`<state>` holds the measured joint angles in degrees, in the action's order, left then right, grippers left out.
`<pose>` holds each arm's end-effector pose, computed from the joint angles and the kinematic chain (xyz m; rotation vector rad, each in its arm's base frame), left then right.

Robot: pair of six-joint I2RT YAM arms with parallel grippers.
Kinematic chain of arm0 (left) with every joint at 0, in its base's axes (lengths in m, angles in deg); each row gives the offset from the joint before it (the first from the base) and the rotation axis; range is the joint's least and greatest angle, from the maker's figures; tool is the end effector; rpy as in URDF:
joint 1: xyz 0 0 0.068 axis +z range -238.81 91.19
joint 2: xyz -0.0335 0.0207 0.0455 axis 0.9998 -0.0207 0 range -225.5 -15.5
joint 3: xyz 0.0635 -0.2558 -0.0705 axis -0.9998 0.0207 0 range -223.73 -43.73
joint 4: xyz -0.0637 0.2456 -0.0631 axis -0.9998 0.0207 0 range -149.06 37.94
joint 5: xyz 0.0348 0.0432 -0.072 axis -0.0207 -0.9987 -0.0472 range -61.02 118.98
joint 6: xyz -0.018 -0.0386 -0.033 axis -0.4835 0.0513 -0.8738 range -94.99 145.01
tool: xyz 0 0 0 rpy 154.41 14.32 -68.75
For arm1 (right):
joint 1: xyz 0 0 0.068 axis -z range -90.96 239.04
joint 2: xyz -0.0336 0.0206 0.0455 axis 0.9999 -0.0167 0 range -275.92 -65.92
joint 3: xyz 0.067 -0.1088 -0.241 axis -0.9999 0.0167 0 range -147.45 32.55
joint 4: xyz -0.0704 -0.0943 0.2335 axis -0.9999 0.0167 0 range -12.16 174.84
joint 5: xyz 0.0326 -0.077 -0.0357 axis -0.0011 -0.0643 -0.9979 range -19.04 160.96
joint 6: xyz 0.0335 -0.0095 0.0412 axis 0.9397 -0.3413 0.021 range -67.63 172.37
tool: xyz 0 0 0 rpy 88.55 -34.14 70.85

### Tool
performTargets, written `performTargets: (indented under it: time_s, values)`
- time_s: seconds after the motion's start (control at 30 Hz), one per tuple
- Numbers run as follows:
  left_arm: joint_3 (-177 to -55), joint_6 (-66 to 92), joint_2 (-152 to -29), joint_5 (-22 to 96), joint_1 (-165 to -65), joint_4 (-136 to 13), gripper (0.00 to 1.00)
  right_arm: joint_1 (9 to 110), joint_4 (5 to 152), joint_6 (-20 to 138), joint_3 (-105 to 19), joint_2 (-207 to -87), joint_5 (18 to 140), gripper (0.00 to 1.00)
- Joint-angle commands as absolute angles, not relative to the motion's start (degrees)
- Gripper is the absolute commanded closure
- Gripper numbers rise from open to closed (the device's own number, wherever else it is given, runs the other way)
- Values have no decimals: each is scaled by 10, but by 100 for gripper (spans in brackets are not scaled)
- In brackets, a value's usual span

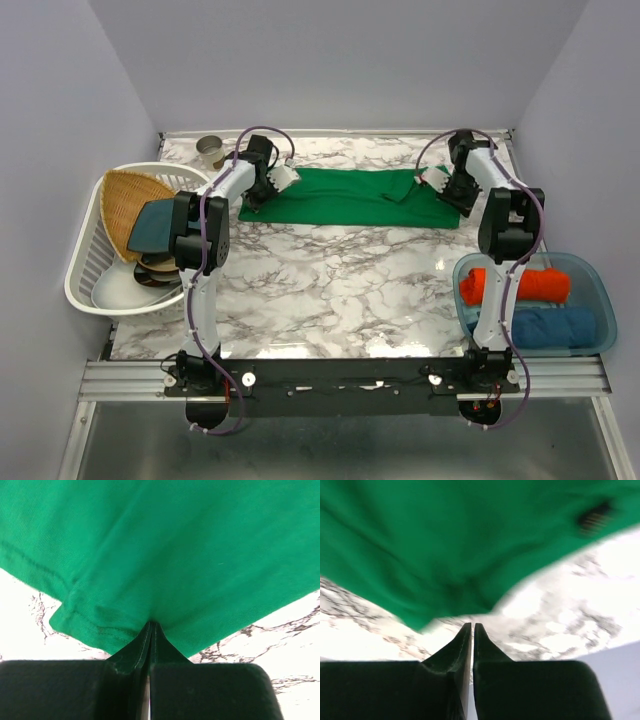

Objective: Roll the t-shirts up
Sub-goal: Fold the T-shirt at the center of the board.

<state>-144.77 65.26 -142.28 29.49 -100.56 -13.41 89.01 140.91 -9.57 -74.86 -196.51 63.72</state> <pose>0.4501 -0.0939 0.1687 1.2394 2.5364 0.1015 0.4478 -0.0042 0.1637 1.6032 -2.6823 0.2221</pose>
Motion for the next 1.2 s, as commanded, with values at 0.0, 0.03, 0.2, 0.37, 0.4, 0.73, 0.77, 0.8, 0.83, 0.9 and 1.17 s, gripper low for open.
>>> performTargets:
  time_s: [0.0, 0.03, 0.2, 0.37, 0.4, 0.73, 0.77, 0.8, 0.83, 0.9, 1.17]
  values:
    - [-1434, 662, -1435, 278, -1001, -123, 92, 901, 1418, -65, -854, -1962, 671, 83]
    - [-1433, 663, -1434, 279, -1001, -123, 92, 899, 1425, -59, -871, -1958, 697, 80]
    - [-1428, 664, -1429, 285, -1001, -122, 92, 875, 1405, -52, -859, -1923, 776, 64]
    - [-1443, 654, -1433, 289, -1001, -116, 90, 827, 1381, -53, -840, -1938, 814, 61]
    - [-1445, 650, -1434, 289, -1001, -114, 90, 823, 1380, -38, -848, -1948, 824, 61]
    - [-1439, 636, -1425, 305, -1001, -118, 89, 774, 1386, -7, -953, -2046, 838, 67]
    - [-1438, 636, -1424, 305, -1001, -119, 89, 771, 1384, -6, -952, -2048, 836, 67]
    - [-1438, 636, -1425, 306, -1001, -119, 89, 768, 1381, -8, -952, -2050, 836, 67]
    - [-1438, 636, -1425, 305, -1001, -119, 89, 765, 1380, -8, -951, -2054, 834, 67]
    - [-1439, 636, -1426, 306, -1001, -120, 89, 761, 1379, -8, -952, -2058, 831, 67]
    - [-1440, 636, -1429, 308, -1001, -119, 88, 755, 1307, 44, -970, -2062, 850, 66]
